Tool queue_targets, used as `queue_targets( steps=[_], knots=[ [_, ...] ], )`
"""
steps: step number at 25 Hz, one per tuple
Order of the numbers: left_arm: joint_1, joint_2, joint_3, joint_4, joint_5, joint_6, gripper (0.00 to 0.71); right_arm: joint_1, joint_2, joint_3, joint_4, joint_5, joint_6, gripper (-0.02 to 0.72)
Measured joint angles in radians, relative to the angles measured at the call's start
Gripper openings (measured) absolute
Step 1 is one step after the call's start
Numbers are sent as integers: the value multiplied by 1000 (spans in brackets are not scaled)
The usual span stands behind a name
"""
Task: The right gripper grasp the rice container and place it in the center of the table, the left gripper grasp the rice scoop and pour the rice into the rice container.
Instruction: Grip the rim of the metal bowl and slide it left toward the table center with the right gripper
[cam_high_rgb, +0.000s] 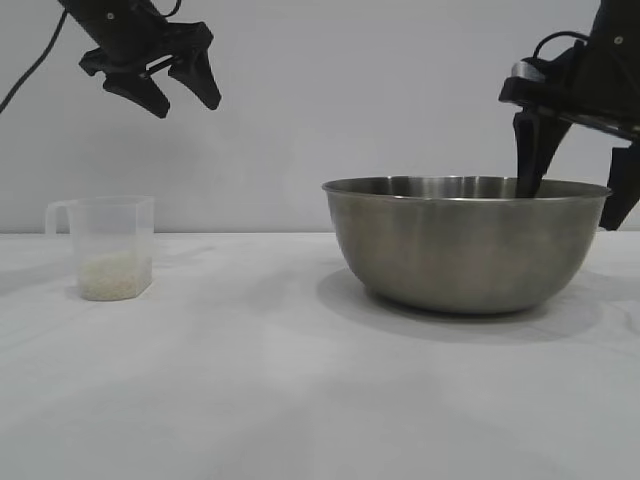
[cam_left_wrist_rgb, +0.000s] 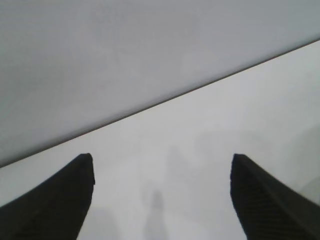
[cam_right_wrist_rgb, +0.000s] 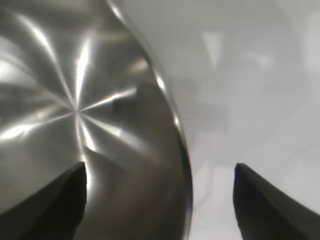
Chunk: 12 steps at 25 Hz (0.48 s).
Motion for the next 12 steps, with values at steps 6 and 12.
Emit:
queue_targets(
  steps=[6, 12],
  knots=[
    [0, 0, 0, 0, 0, 0, 482, 0, 0, 0, -4, -6, 0, 0],
    [0, 0, 0, 0, 0, 0, 482, 12, 0, 0, 4, -29, 0, 0]
  ],
)
